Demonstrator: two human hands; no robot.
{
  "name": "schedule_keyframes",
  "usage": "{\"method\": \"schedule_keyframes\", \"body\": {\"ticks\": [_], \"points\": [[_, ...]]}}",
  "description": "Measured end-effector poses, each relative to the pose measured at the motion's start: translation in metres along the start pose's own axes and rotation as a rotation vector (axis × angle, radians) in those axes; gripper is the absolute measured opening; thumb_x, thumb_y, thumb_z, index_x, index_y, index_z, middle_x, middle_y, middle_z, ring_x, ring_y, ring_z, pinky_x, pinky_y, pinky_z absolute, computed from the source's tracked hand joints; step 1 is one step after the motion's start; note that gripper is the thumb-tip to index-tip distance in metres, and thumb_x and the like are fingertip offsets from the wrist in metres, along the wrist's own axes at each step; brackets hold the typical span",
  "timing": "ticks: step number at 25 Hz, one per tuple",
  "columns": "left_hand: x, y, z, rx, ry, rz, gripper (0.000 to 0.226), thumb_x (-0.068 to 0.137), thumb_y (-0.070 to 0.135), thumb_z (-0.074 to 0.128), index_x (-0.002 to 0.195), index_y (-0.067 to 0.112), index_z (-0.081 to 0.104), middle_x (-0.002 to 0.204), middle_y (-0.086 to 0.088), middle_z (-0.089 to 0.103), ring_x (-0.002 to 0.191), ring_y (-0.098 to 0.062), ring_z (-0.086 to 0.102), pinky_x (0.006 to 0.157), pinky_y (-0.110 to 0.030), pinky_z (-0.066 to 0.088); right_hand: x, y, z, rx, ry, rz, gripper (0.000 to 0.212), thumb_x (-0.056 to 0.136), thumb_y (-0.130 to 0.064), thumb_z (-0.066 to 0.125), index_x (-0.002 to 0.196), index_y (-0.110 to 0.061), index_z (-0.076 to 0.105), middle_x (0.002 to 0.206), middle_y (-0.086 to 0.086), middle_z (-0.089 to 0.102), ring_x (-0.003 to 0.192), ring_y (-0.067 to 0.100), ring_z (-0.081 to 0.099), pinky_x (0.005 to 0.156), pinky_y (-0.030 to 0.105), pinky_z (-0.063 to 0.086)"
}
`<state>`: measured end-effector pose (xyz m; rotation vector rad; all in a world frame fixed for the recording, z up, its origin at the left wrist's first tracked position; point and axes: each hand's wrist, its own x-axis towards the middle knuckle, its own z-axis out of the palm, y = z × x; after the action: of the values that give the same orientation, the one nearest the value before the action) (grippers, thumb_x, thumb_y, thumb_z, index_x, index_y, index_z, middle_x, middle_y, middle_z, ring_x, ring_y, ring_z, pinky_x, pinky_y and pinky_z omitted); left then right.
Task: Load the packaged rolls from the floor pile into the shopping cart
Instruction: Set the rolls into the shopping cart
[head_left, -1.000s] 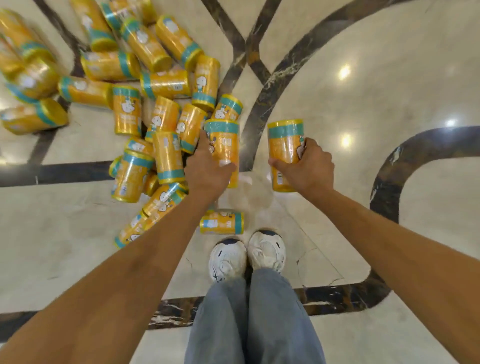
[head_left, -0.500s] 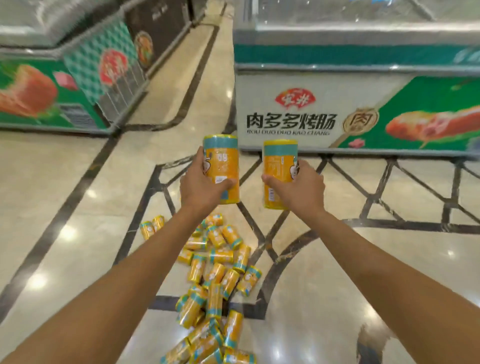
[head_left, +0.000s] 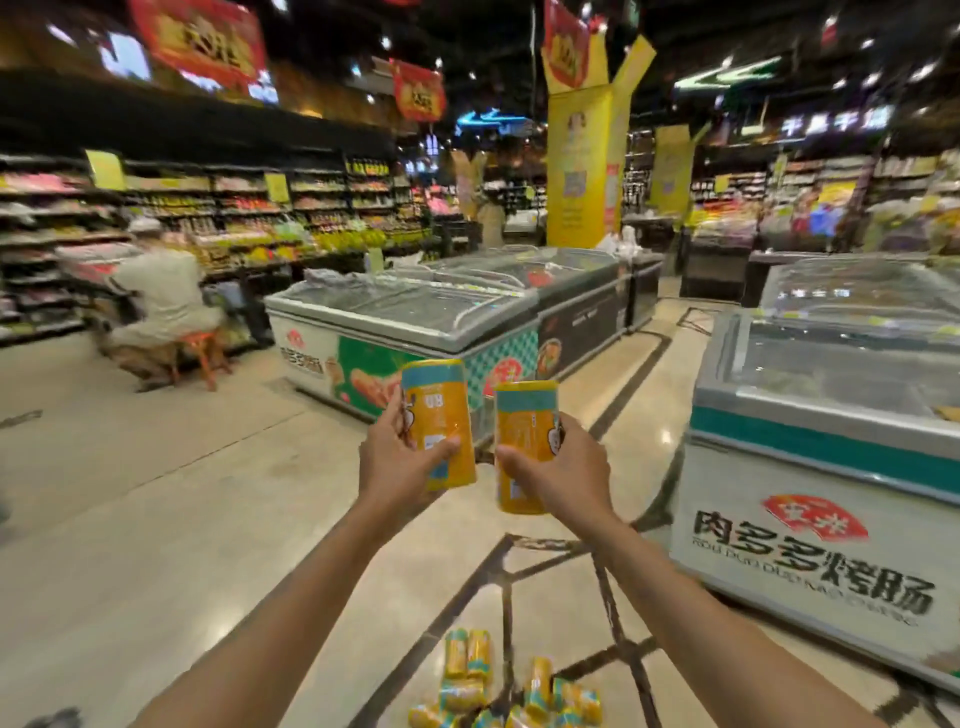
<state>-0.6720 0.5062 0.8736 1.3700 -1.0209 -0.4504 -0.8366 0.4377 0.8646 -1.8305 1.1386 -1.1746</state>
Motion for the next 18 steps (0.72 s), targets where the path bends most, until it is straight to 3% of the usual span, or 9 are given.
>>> {"method": "schedule_keyframes", "body": {"ticks": [8, 11, 15, 18], "points": [[-0.032, 0.001, -0.257, 0.150, 0.499, -0.051, 0.079, 0.071, 0.005, 0.079, 0.138, 0.018, 0.041, 0.121, 0.001, 0.062, 0.102, -0.016, 0.064, 0.091, -0.041, 0.053, -0.031, -0.125, 0.221, 0.142, -0.464, -0.203, 0.056, 0.069, -0.046, 0.078, 0.115, -0.022, 0.058, 0.108, -0.004, 0.066, 0.100, 0.017, 0.061, 0.089, 0.039, 0.051], [-0.049, -0.021, -0.339, 0.158, 0.639, -0.111, 0.094, 0.072, 0.006, 0.079, 0.148, 0.020, 0.027, 0.134, -0.002, 0.053, 0.111, -0.019, 0.060, 0.094, -0.046, 0.051, -0.058, -0.161, 0.314, 0.198, -0.649, -0.245, 0.056, 0.072, -0.044, 0.077, 0.118, -0.022, 0.054, 0.108, -0.008, 0.061, 0.100, 0.012, 0.059, 0.087, 0.033, 0.052], [-0.070, -0.045, -0.449, 0.171, 0.840, -0.153, 0.099, 0.071, -0.001, 0.078, 0.150, 0.016, 0.021, 0.142, -0.007, 0.046, 0.116, -0.021, 0.058, 0.097, -0.044, 0.049, -0.094, -0.216, 0.432, 0.251, -0.824, -0.308, 0.055, 0.073, -0.043, 0.077, 0.118, -0.022, 0.052, 0.106, -0.008, 0.060, 0.094, 0.009, 0.057, 0.082, 0.027, 0.051], [-0.090, -0.047, -0.502, 0.179, 0.945, -0.157, 0.091, 0.074, -0.010, 0.072, 0.148, 0.010, 0.024, 0.129, 0.001, 0.052, 0.095, -0.005, 0.061, 0.086, -0.026, 0.053, -0.117, -0.252, 0.495, 0.287, -0.915, -0.366, 0.046, 0.071, -0.042, 0.079, 0.106, -0.026, 0.053, 0.097, -0.009, 0.059, 0.090, 0.010, 0.058, 0.084, 0.034, 0.054]]}}
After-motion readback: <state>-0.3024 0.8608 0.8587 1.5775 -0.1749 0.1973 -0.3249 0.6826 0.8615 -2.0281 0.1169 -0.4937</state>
